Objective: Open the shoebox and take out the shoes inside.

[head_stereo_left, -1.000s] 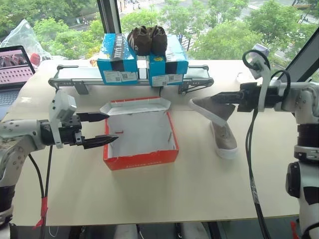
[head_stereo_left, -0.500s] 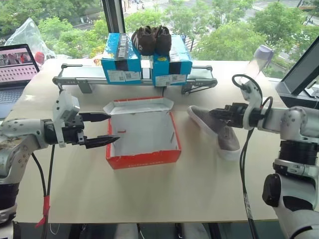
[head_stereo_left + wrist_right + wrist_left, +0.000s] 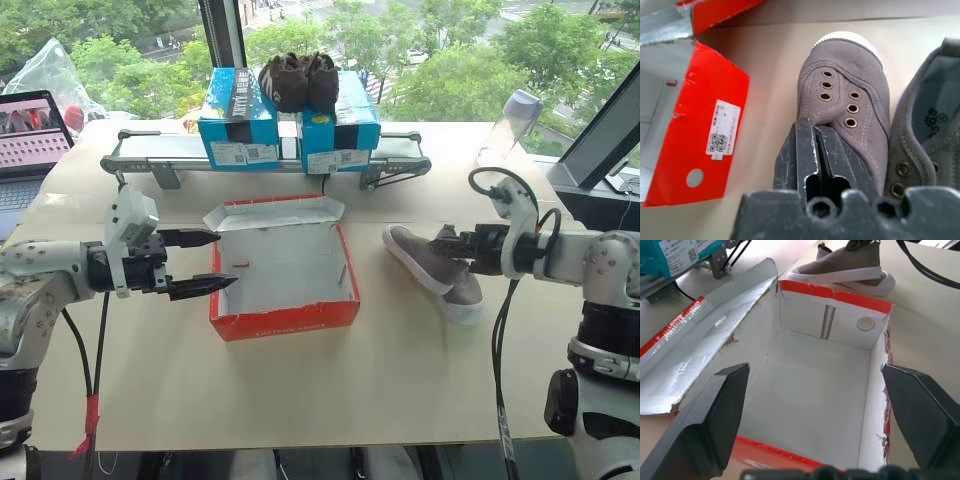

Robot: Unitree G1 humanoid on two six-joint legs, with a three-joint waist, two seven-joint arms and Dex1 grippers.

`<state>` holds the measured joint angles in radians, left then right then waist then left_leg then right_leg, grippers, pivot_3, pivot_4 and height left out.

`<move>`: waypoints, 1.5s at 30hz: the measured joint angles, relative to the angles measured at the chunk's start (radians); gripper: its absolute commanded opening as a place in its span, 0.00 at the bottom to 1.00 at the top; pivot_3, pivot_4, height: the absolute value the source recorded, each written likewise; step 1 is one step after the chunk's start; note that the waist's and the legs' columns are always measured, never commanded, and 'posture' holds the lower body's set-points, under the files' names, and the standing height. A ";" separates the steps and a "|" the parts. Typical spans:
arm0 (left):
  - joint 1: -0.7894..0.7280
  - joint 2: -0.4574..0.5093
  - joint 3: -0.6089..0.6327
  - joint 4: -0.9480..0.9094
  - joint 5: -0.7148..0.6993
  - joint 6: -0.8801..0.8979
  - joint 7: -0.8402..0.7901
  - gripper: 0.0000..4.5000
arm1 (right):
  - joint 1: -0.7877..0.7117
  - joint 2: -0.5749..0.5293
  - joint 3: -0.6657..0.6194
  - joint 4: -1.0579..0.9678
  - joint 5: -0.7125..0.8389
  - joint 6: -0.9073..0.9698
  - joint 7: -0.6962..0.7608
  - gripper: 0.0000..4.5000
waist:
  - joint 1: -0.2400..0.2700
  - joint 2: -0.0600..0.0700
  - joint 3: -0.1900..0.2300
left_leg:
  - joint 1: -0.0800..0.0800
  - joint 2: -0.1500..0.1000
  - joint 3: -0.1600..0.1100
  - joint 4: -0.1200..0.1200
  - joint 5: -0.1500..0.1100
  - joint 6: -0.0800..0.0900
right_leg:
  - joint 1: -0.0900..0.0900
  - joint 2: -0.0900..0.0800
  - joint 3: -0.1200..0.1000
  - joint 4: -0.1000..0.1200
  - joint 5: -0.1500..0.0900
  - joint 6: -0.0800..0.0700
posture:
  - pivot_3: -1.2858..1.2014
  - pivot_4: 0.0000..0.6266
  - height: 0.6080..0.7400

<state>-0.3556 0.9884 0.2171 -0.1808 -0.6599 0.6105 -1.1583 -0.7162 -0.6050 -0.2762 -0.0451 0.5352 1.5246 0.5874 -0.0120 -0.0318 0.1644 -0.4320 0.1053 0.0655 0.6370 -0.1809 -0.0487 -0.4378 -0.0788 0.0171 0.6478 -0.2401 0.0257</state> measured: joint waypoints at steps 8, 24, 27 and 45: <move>-0.004 0.000 0.001 0.000 0.011 0.000 -0.001 1.00 | -0.032 0.028 0.009 -0.005 0.017 0.000 -0.016 0.95 | 0.000 0.000 0.000 | 0.000 0.000 0.000 0.000 0.000 0.000 | 0.000 0.000 0.000 0.000 0.000 0.000 | 0.52 0.24 1.00; 0.129 -0.105 0.438 0.143 -0.027 -0.027 0.252 1.00 | 0.142 -0.172 -0.001 -0.202 0.105 -0.386 0.217 0.99 | 0.001 0.000 0.000 | 0.000 0.000 -0.002 0.001 -0.001 0.001 | 0.002 0.001 0.000 -0.001 0.000 0.001 | 0.52 0.24 1.00; 0.183 -0.269 0.459 0.153 0.113 -0.159 0.483 1.00 | 0.259 -0.122 -0.029 -0.198 0.085 -0.494 0.207 0.99 | 0.007 0.000 -0.001 | 0.007 0.000 -0.002 0.002 -0.001 0.002 | 0.011 0.001 0.000 -0.004 0.000 0.001 | 0.52 0.24 1.00; 0.671 -0.820 0.196 -0.338 0.404 -0.239 1.018 1.00 | 0.823 0.344 -0.128 -0.391 -0.220 -1.070 -0.324 0.99 | 0.004 -0.007 -0.014 | 0.010 -0.001 -0.005 0.004 -0.003 0.001 | 0.015 0.002 0.003 -0.003 -0.005 0.005 | 0.52 0.24 1.00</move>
<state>0.3158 0.1685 0.4127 -0.5192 -0.2558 0.3717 -0.1400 0.1072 -0.2605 -0.4037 -0.4361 0.3155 0.4544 0.2636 -0.0075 -0.0385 0.1500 -0.4216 0.1042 0.0609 0.6407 -0.1843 -0.0473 -0.4224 -0.0770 0.0206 0.6448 -0.2449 0.0307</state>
